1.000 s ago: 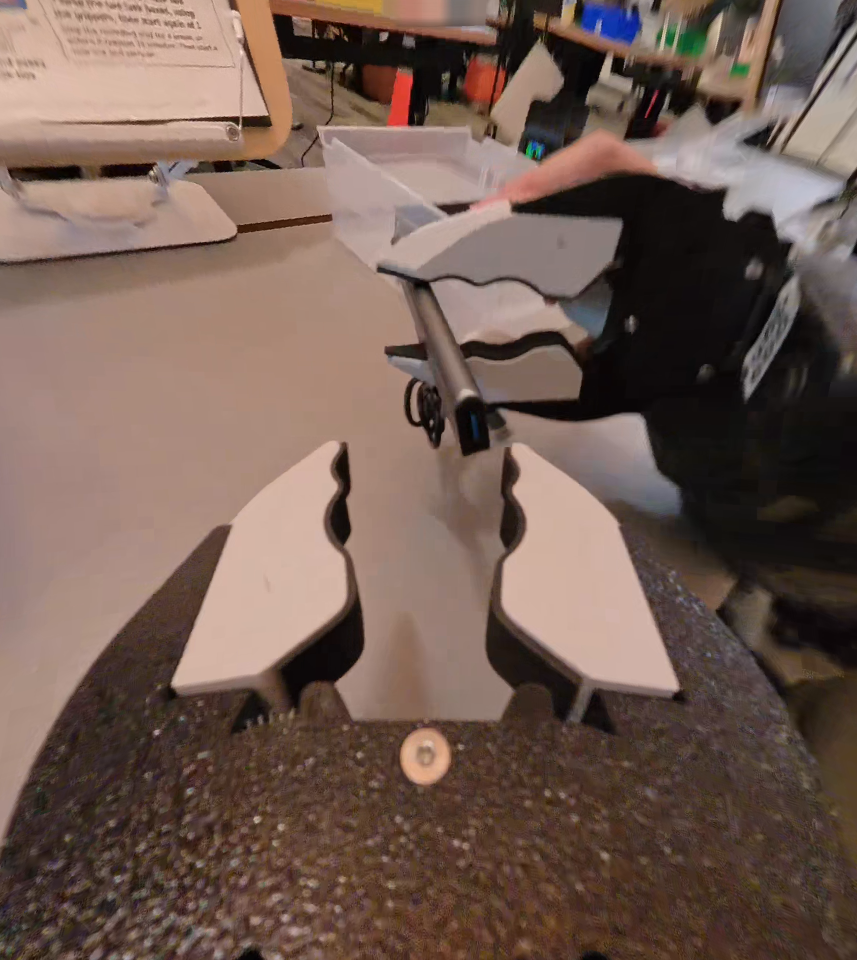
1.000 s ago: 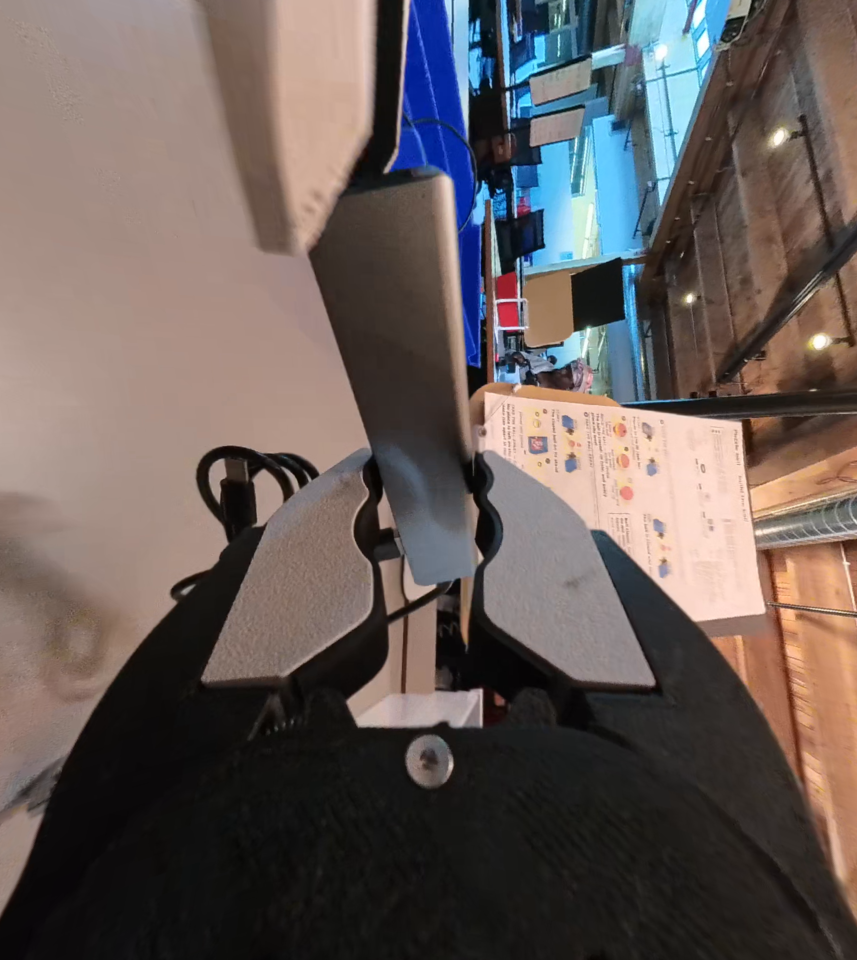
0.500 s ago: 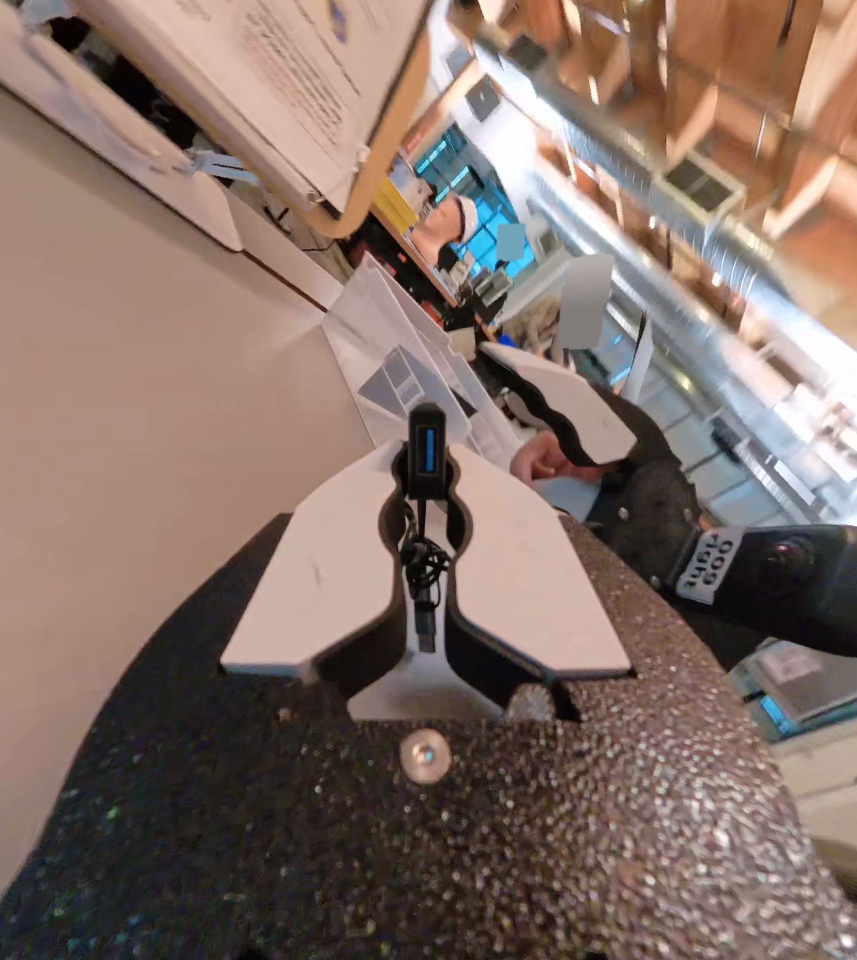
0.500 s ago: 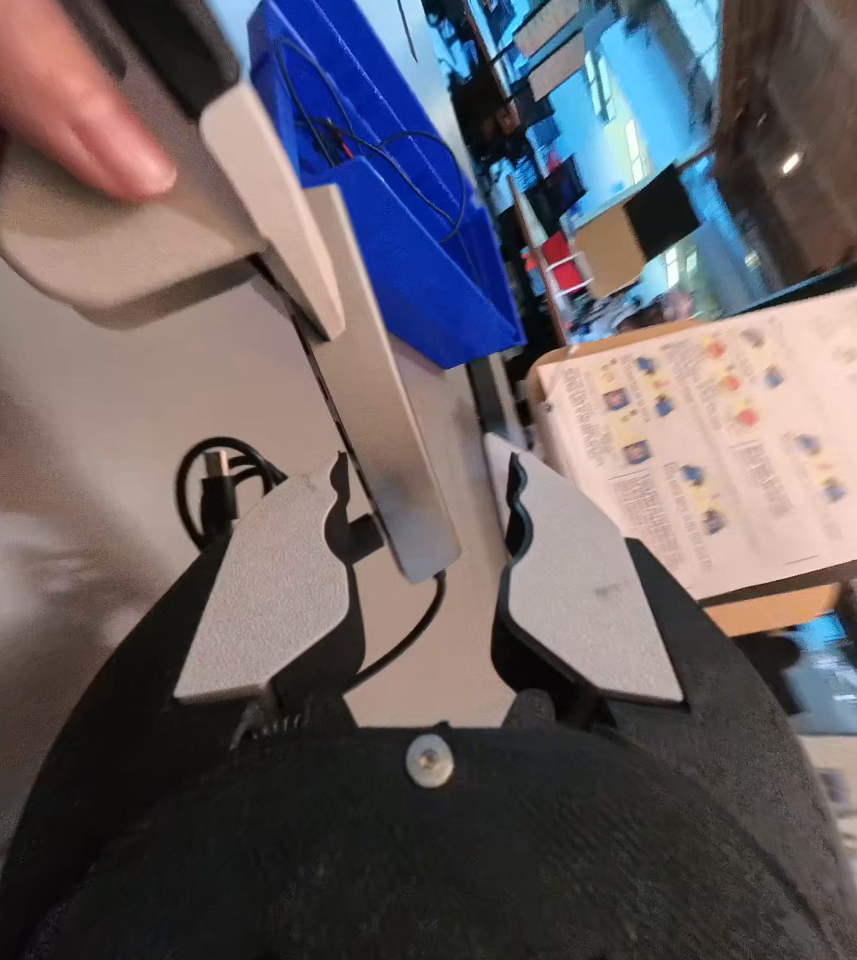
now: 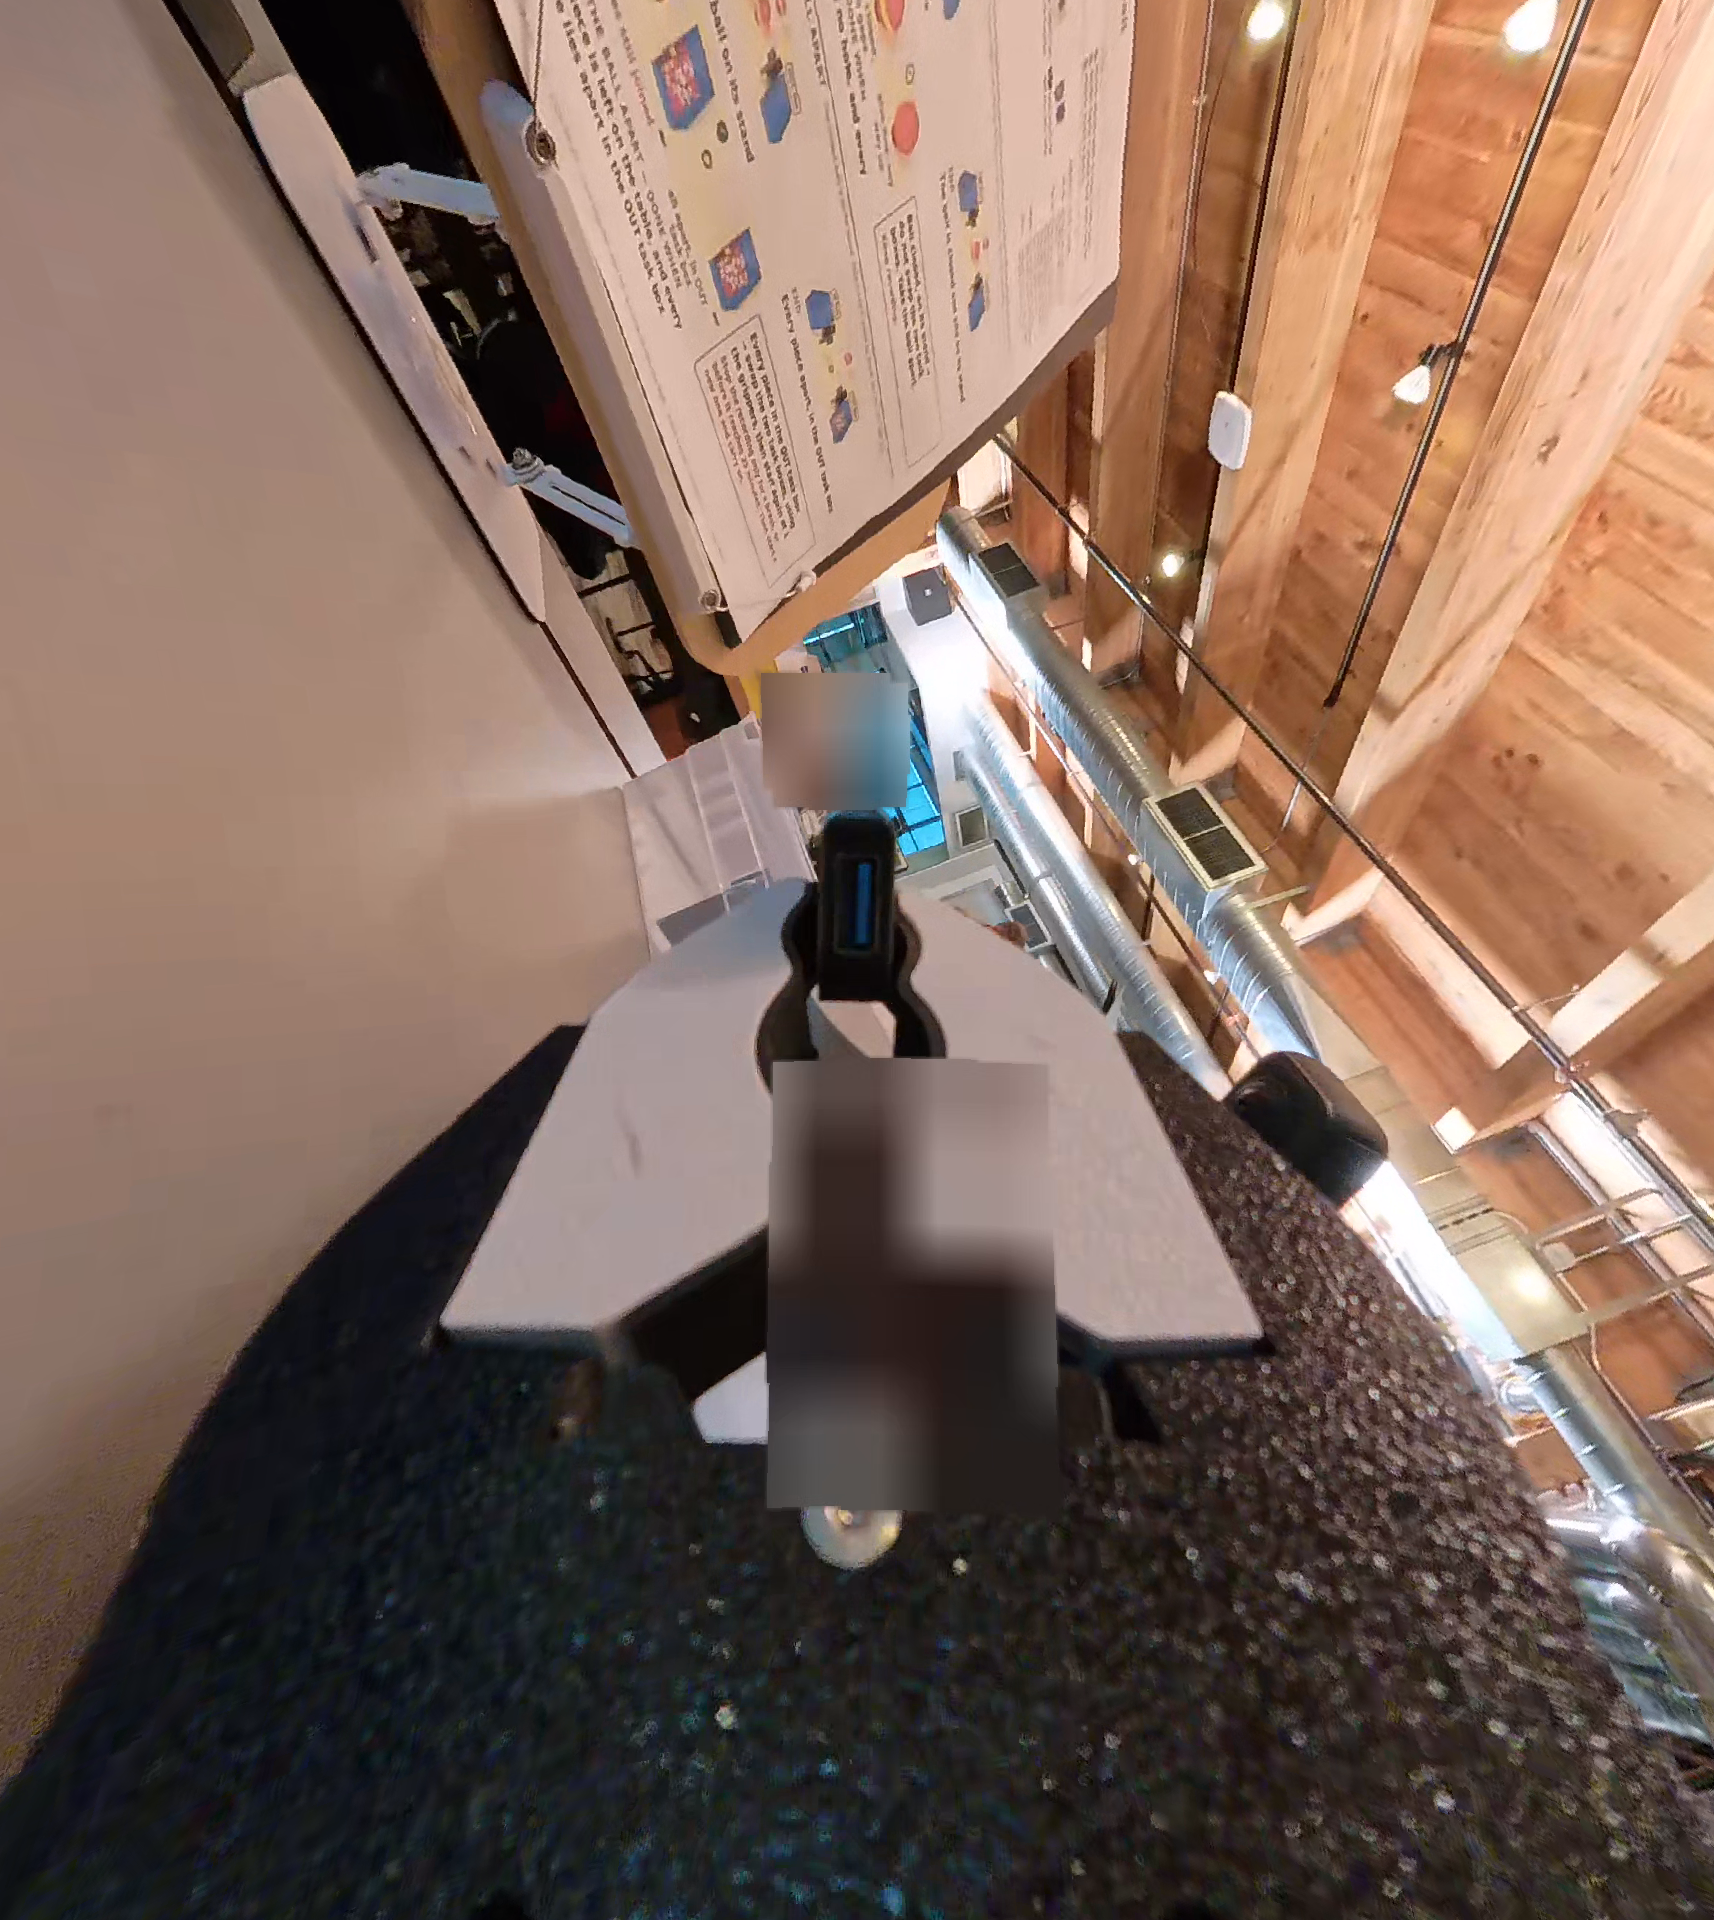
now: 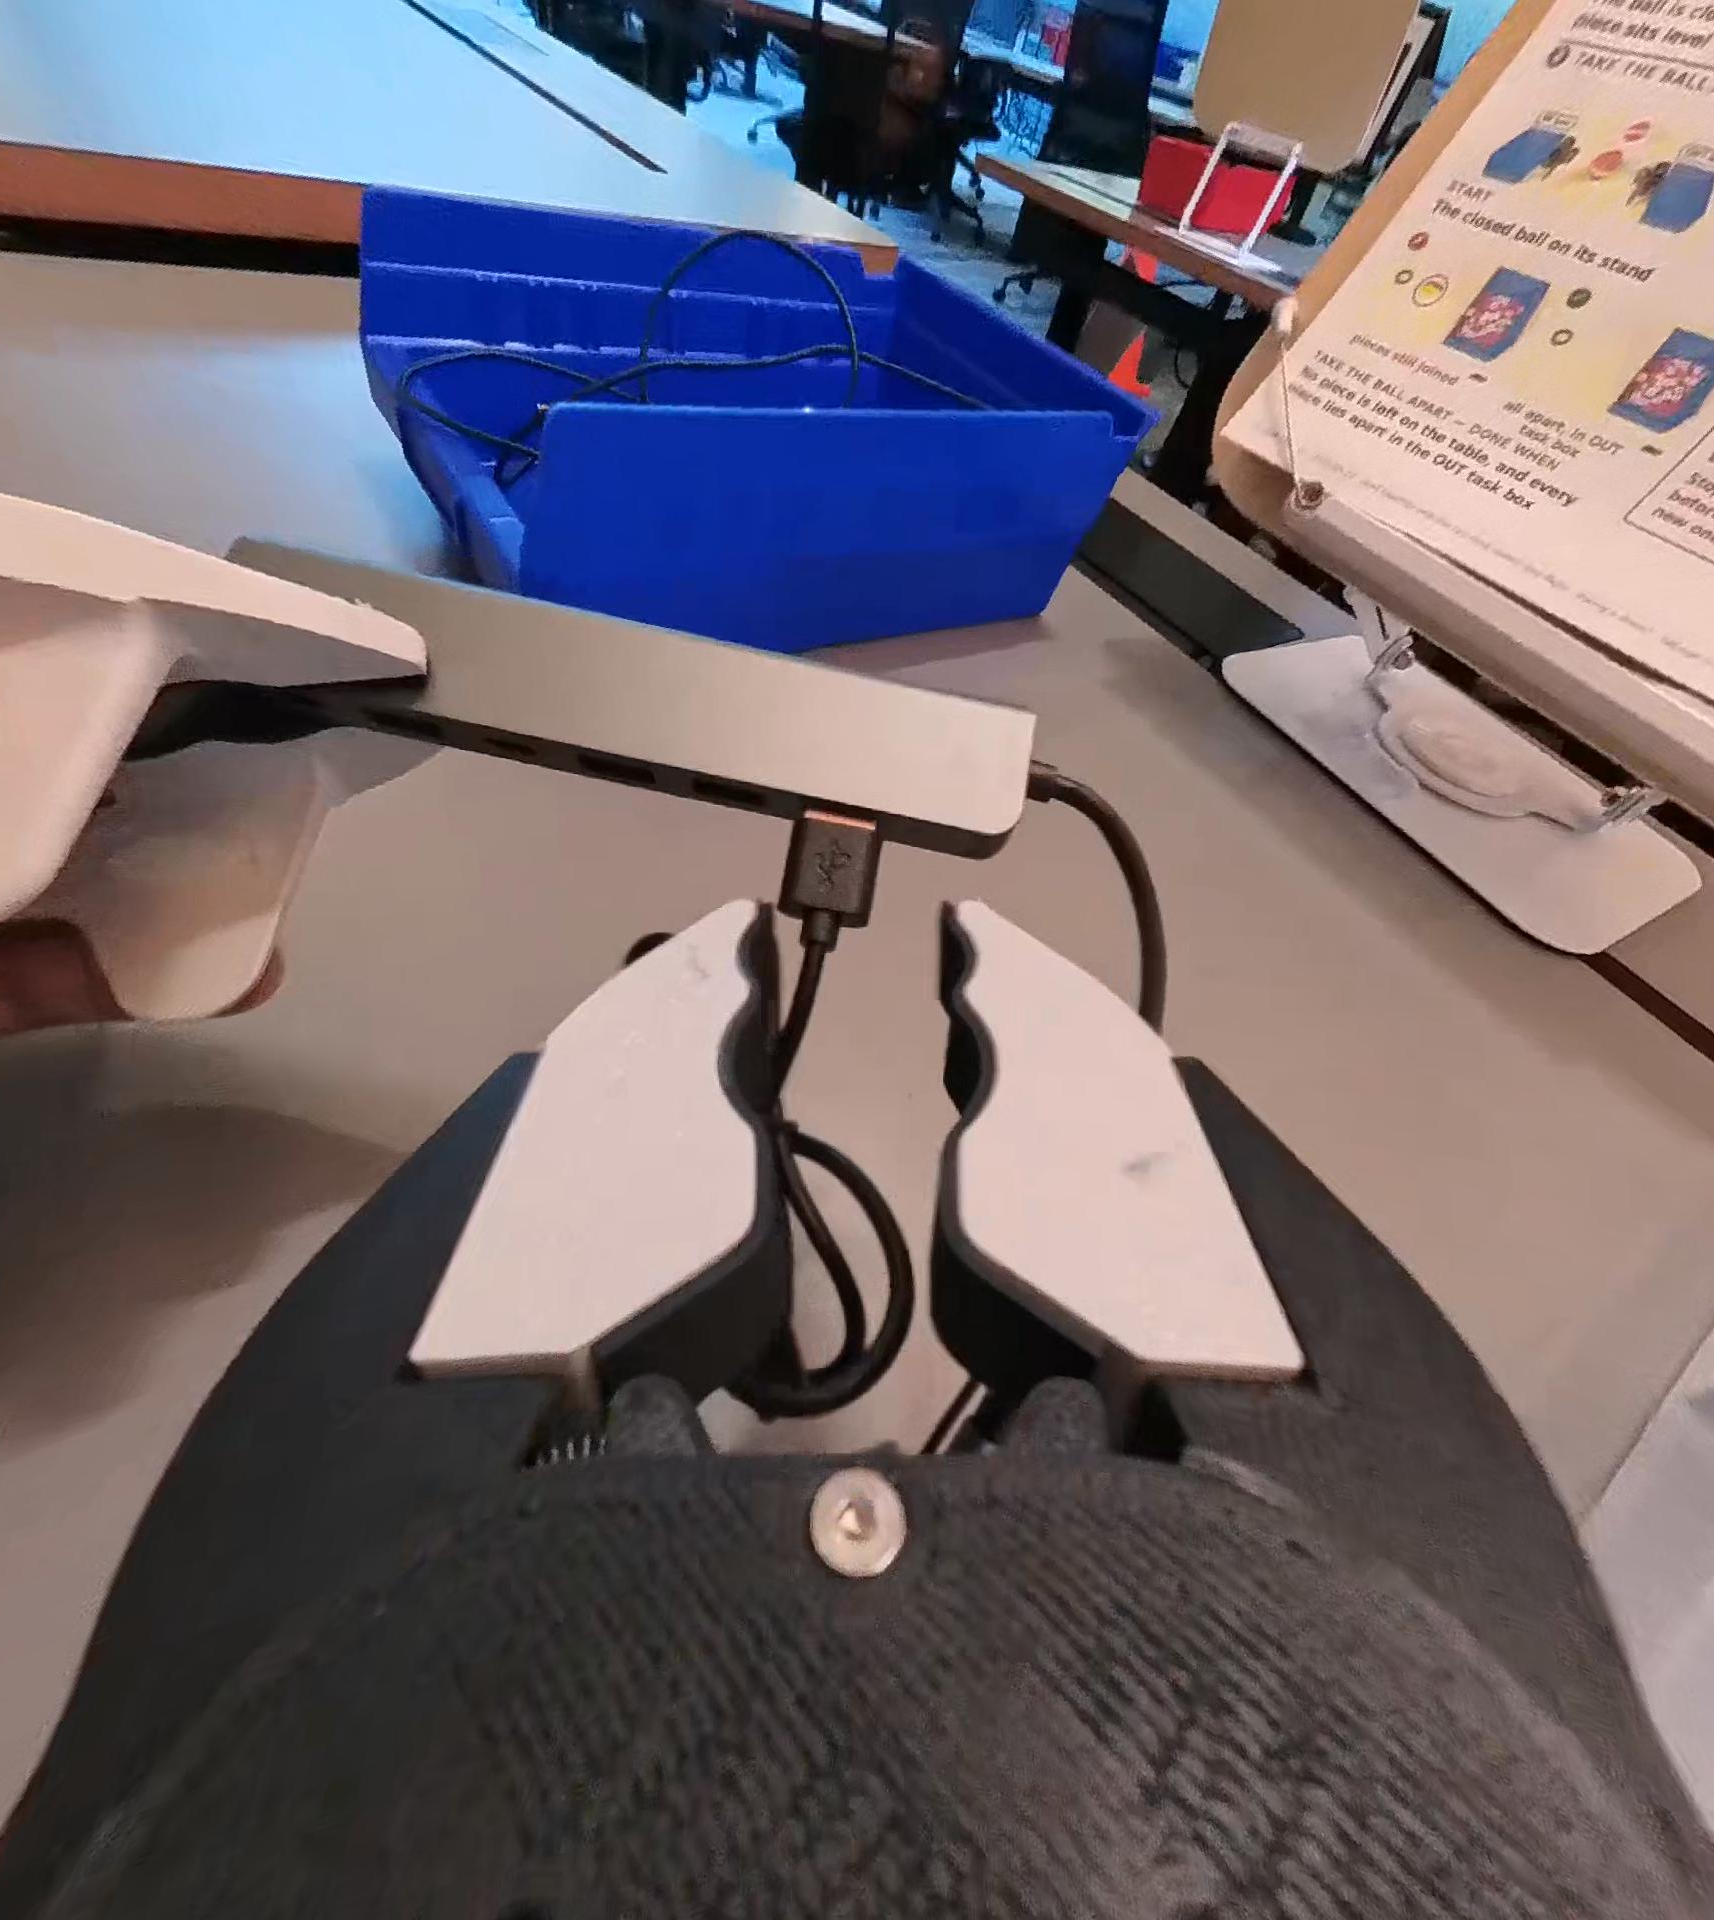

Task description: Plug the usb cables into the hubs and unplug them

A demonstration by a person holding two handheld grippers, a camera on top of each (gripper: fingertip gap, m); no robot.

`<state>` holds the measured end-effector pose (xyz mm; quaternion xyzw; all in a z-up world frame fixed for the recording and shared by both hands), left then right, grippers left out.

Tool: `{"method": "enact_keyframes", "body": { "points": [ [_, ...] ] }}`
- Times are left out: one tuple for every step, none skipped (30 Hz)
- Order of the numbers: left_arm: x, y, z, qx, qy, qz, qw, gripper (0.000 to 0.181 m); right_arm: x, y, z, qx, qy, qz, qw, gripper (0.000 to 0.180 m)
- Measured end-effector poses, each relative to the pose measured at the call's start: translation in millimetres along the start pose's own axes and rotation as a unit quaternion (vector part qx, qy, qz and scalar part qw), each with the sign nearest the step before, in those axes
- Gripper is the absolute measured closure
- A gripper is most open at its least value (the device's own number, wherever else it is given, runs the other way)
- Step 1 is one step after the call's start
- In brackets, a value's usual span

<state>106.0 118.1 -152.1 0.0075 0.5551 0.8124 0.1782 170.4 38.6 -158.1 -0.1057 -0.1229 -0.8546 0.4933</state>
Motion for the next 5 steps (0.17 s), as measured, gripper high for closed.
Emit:
{"method": "enact_keyframes", "body": {
  "points": [
    [-0.4,0.3,-2.1,0.003,0.004,-0.001,1.0,0.171,-0.2,-2.0,0.5,0.005,0.01,0.006,1.0,0.162],
    [-1.0,1.4,-3.2,0.006,0.007,-0.005,1.0,0.171,-0.1,-2.2,2.4,0.01,0.023,0.004,1.0,0.165],
    [-1.0,2.5,-3.5,0.01,0.008,-0.009,1.0,0.171,0.6,-1.6,4.1,0.019,0.032,0.001,0.999,0.165],
    [-0.8,3.8,-3.7,0.008,0.007,-0.014,1.0,0.171,1.9,-1.2,6.2,0.033,0.038,0.003,0.999,0.165],
    [-0.8,5.7,-5.3,-0.002,-0.002,-0.021,1.0,0.171,3.7,0.7,8.6,0.045,0.043,0.005,0.998,0.165]
  ]
}}
Point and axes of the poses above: each gripper's, where its closed fingertips meet, x back along the fingers, z out of its top, y = z × x across the jaws, the point moved 3 cm from there along x, back along the fingers, and after that the axes turned 6 degrees about -x, right-handed, at the moved point
